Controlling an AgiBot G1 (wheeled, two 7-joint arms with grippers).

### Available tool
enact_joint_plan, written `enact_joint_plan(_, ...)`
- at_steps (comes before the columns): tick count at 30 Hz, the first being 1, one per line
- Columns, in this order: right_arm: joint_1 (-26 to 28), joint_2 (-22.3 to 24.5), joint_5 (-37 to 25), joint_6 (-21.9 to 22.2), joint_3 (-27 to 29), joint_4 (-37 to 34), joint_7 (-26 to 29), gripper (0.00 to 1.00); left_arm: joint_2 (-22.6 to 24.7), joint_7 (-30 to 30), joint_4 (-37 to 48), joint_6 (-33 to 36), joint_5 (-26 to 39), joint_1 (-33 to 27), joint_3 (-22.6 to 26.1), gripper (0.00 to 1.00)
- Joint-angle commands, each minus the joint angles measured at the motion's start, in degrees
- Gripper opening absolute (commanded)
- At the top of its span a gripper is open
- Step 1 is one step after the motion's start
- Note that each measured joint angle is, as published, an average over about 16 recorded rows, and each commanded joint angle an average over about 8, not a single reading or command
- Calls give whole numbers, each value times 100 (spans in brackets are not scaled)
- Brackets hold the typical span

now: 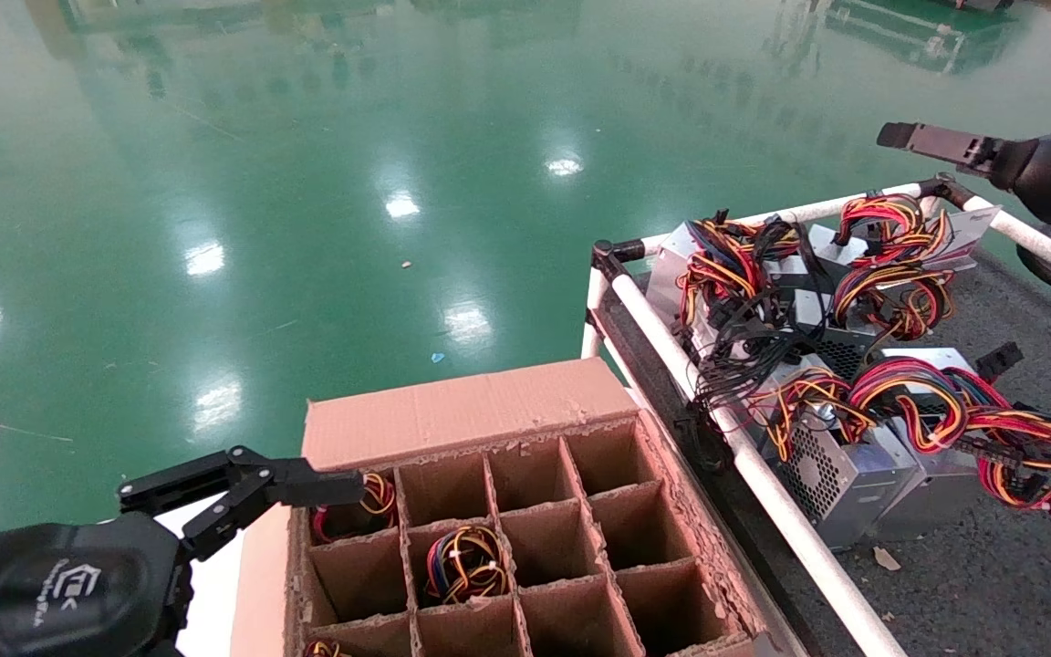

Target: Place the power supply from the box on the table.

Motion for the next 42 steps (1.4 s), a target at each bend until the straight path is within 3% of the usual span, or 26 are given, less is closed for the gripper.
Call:
enact_joint_plan(1,21,-14,25,23,23,2,13,100,0,0,0,0,0,0,0,100)
enact_joint_plan(7,-312,109,341,-233,42,462,-114,100,0,0,1,-1,0,0,0,100)
enact_joint_plan(42,-3379,1235,3157,-2576,170,4614,-1291,100,-1,1,1,-1,-1,0,1,100)
